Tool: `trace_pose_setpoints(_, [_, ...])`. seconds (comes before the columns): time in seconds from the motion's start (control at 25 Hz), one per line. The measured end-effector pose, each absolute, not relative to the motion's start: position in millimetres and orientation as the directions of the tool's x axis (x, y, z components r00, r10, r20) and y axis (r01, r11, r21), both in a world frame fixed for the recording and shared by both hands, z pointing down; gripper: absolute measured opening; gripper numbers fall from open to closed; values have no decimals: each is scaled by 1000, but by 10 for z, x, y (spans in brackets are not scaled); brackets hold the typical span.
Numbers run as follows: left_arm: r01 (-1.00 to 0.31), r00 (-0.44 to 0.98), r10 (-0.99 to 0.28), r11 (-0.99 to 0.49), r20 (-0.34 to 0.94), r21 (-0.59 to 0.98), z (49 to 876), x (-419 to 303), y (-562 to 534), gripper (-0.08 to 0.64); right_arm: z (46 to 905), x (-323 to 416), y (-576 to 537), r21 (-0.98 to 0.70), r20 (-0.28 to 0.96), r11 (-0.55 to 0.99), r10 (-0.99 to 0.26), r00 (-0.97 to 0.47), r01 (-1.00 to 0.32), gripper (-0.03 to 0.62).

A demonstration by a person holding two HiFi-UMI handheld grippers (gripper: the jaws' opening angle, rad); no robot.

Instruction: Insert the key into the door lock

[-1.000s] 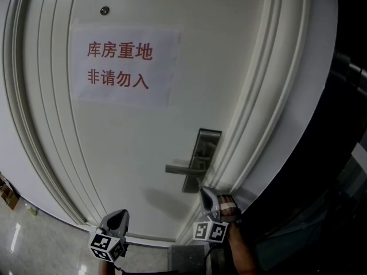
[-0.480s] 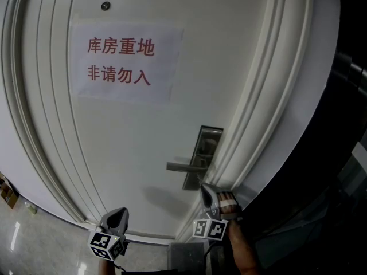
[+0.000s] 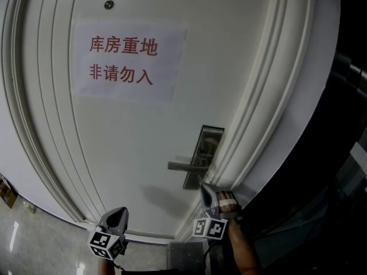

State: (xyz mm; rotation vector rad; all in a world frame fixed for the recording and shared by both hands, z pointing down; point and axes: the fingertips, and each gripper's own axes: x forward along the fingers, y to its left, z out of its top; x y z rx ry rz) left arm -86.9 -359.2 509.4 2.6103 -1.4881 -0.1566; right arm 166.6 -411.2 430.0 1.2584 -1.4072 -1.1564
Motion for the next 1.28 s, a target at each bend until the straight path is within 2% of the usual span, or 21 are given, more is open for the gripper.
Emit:
trace_pose_setpoints(0.28, [-845, 511, -859, -508, -25, 168, 5083, -907, -3599, 3, 4259, 1658, -4114, 986, 22, 33, -998, -65, -162, 11])
trace_pose_setpoints(0.8, [-837, 520, -853, -518, -36, 178, 5099, -891, -3614, 3, 4280, 1639, -4124, 999, 30, 31, -999, -22, -34, 11])
trace_pose_setpoints(1.28, [-839, 512, -858, -510, -41, 189, 5105, -959, -3579, 3, 4289, 1633, -4157, 999, 41, 41, -999, 5, -32, 11])
